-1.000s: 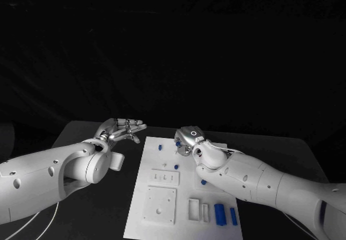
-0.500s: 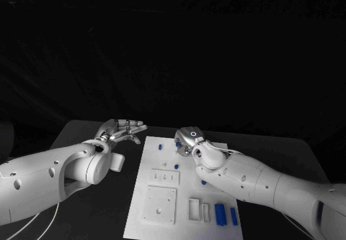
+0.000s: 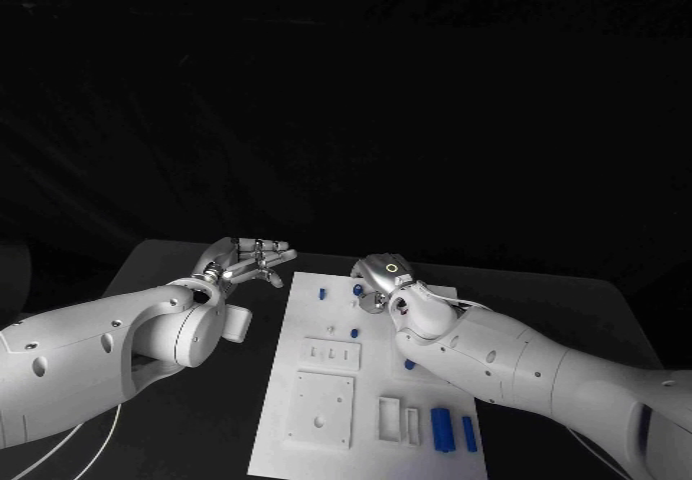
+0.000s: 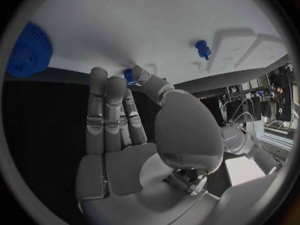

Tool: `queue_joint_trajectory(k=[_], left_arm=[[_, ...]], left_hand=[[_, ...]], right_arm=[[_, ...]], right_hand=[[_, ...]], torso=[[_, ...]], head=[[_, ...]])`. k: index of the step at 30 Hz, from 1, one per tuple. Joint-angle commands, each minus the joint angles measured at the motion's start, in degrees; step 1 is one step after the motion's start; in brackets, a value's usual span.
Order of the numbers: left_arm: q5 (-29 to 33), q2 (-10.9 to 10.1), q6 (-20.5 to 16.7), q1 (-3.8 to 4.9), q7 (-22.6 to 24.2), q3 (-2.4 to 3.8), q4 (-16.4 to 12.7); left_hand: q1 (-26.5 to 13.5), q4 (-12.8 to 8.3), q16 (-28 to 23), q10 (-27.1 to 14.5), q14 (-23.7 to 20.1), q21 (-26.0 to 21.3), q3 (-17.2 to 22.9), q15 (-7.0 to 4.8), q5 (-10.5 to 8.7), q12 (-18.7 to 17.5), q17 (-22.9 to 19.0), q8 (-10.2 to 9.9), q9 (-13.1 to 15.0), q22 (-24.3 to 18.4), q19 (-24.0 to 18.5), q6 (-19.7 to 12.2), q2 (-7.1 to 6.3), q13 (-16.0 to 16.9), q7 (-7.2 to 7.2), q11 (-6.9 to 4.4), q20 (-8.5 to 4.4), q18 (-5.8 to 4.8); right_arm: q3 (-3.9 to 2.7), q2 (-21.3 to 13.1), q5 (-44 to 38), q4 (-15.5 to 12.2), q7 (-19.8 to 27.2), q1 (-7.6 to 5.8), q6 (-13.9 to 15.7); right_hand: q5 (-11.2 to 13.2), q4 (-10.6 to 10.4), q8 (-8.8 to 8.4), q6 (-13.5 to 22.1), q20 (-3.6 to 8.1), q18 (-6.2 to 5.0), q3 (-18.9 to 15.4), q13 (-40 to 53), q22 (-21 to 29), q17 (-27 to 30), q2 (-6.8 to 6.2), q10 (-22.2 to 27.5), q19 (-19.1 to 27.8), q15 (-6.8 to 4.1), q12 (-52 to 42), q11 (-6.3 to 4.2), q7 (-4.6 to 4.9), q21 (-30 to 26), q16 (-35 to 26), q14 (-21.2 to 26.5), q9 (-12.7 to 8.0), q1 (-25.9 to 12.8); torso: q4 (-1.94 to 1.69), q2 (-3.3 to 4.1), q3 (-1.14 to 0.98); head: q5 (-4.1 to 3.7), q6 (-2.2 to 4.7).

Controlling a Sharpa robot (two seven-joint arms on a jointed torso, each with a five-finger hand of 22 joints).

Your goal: Assemble the parts on the task board

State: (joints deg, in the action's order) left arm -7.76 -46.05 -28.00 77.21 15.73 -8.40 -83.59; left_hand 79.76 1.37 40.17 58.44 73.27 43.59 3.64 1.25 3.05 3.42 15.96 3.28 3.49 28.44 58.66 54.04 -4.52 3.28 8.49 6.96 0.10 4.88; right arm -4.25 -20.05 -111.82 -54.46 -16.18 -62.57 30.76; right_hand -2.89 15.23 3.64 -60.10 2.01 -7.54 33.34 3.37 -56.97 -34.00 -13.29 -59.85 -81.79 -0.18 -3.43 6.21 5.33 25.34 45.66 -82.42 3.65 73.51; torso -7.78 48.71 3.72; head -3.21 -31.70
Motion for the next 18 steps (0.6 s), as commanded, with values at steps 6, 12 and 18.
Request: queue_joint_trajectory(k=[6,12,18], left_arm=[[-0.27,-0.28,0.33,0.13,0.27,0.06,0.18],[-0.27,-0.70,0.15,0.23,0.26,0.05,0.41],[-0.27,-1.03,0.36,0.27,0.24,0.05,0.52]], left_hand=[[-0.03,0.52,0.47,-0.56,-0.07,-0.08,0.10,-0.15,0.01,0.05,-0.07,0.19,0.02,0.06,-0.07,-0.23,-0.75,0.07,-0.08,-0.04,0.03,0.91],[0.08,0.65,0.54,-0.72,-0.05,-0.12,0.21,-0.17,0.01,0.05,-0.06,0.19,0.01,0.06,-0.07,-0.41,-0.94,0.07,-0.12,-0.05,0.02,0.91],[0.22,0.84,0.55,-0.64,-0.07,-0.12,0.34,-0.24,0.01,0.07,-0.09,0.21,0.03,0.09,-0.05,-0.18,-1.00,0.08,-0.18,-0.11,-0.02,0.88]], right_arm=[[-0.04,-2.58,2.41,-3.21,1.32,-0.25,4.56],[-1.52,-7.03,3.16,-8.35,0.97,-0.58,4.36],[-4.52,-13.05,6.12,-13.54,1.24,-0.66,1.13]], right_hand=[[0.15,-1.90,-0.07,0.55,-0.60,-1.53,-2.87,-0.02,1.41,0.75,-1.05,1.04,-0.88,0.16,0.10,0.17,-0.23,-2.07,-0.94,-0.15,-0.03,2.08],[0.14,-2.90,-0.03,0.31,-0.58,-1.47,-3.17,0.00,1.76,0.84,-1.47,0.54,-1.35,0.10,0.05,0.05,-0.33,-3.01,-1.02,-0.15,-0.01,2.06],[0.08,-4.39,-0.04,-2.63,0.52,-0.49,0.94,0.19,0.91,-0.25,0.14,-13.18,-2.44,-1.51,-0.79,-3.14,1.17,-2.34,0.69,-1.36,0.04,-0.71]], torso=[[0.25,-0.05,0.01],[0.66,-0.17,-0.09],[1.28,-0.46,-0.30]], head=[[0.20,0.20],[0.28,0.54],[0.32,0.72]])
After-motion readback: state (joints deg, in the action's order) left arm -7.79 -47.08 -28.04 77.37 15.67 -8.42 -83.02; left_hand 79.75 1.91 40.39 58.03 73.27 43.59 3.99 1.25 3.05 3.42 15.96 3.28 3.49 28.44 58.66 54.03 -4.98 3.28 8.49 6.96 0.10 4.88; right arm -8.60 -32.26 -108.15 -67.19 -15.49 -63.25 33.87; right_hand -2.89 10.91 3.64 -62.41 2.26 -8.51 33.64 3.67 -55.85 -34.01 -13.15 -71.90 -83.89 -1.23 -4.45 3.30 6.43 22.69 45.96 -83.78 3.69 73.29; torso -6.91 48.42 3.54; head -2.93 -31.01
